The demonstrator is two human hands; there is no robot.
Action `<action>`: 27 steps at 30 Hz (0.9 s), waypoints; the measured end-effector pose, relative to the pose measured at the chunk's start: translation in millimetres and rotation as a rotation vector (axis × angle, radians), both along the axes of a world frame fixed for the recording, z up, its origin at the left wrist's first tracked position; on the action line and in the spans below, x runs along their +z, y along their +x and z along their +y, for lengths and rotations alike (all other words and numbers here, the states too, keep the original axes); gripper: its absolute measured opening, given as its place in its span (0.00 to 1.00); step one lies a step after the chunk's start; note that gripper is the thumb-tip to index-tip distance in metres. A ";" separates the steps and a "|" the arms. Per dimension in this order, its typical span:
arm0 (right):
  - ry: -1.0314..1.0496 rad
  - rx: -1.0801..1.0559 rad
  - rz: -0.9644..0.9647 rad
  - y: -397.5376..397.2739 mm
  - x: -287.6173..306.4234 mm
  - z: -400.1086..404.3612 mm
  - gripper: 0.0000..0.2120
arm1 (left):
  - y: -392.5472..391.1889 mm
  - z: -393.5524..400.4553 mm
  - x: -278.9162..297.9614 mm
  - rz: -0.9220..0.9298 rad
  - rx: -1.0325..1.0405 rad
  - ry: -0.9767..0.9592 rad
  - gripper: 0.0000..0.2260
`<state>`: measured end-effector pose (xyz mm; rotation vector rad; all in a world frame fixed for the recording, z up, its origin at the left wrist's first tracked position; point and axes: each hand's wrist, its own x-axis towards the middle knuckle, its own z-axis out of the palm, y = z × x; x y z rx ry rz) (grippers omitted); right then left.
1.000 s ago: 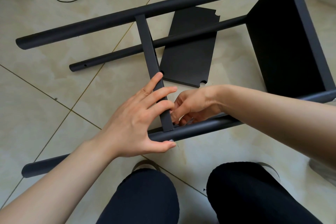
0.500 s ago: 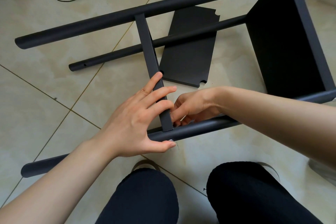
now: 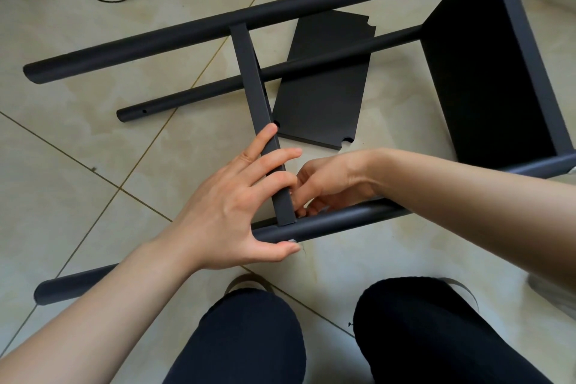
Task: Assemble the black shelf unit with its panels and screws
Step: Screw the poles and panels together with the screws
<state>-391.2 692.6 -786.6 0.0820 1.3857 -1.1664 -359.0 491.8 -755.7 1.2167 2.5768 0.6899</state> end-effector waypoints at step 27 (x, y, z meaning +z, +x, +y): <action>0.039 0.006 0.045 2.1 0.5 1.5 0.05 | -1.2 -1.4 -3.2 -0.008 -0.001 0.012 0.28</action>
